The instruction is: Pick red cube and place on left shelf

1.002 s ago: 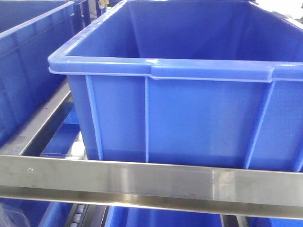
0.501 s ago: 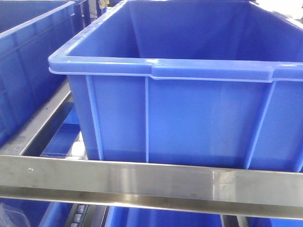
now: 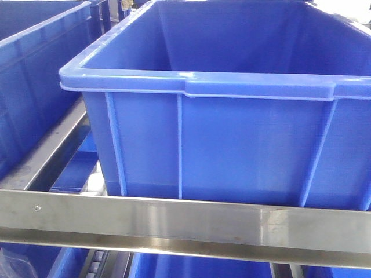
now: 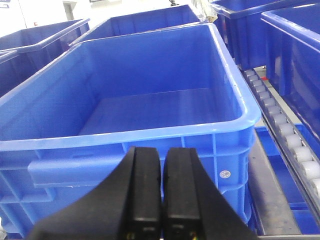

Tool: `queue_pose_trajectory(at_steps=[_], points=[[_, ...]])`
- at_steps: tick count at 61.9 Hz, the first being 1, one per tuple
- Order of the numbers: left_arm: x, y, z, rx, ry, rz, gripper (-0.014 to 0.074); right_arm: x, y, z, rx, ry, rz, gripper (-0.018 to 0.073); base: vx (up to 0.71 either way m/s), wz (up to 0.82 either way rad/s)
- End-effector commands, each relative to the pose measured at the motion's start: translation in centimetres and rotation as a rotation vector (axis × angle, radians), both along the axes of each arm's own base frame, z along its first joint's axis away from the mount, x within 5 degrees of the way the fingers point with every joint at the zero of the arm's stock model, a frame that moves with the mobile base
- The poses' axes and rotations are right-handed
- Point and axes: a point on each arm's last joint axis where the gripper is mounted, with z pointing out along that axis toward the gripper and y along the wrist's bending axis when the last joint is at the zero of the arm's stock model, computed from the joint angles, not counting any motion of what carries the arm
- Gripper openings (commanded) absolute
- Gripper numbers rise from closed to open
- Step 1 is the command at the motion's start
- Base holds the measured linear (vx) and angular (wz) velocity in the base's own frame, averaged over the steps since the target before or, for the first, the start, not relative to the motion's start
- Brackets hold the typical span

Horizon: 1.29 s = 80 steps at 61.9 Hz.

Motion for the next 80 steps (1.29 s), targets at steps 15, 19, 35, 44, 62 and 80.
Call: queue_pose_trajectory(at_steps=[15,19,35,44,62,80], points=[[0.03,-0.03,0.08,-0.005,-0.069,-0.006,0.0106,-0.19,-0.12,1.80,0.001,-0.138,-0.019,0.0057,0.00,0.00],[0.03,-0.03,0.08,-0.005,-0.069,-0.006,0.0106,-0.19,-0.13,1.84,0.001,-0.142,-0.019,0.0057,0.00,0.00],[0.03,-0.03,0.08,-0.005,-0.069,-0.006,0.0106,-0.21,-0.27,1.98,0.013,-0.159,-0.035,0.0057,0.00,0.00],[0.03,-0.03,0.08,-0.005,-0.069,-0.006,0.0106,-0.21,-0.28,2.06,0.009,-0.166,-0.036,0.0057,0.00,0.00],[0.03,-0.03,0.08,-0.005,-0.069,-0.006,0.0106,-0.21,-0.28,2.04,0.010,-0.165,-0.036,0.0057,0.00,0.00],[0.03,-0.03,0.08,-0.005,-0.069,-0.006,0.0106,-0.21,-0.28,2.04,0.010,-0.165,-0.036,0.0057,0.00,0.00]])
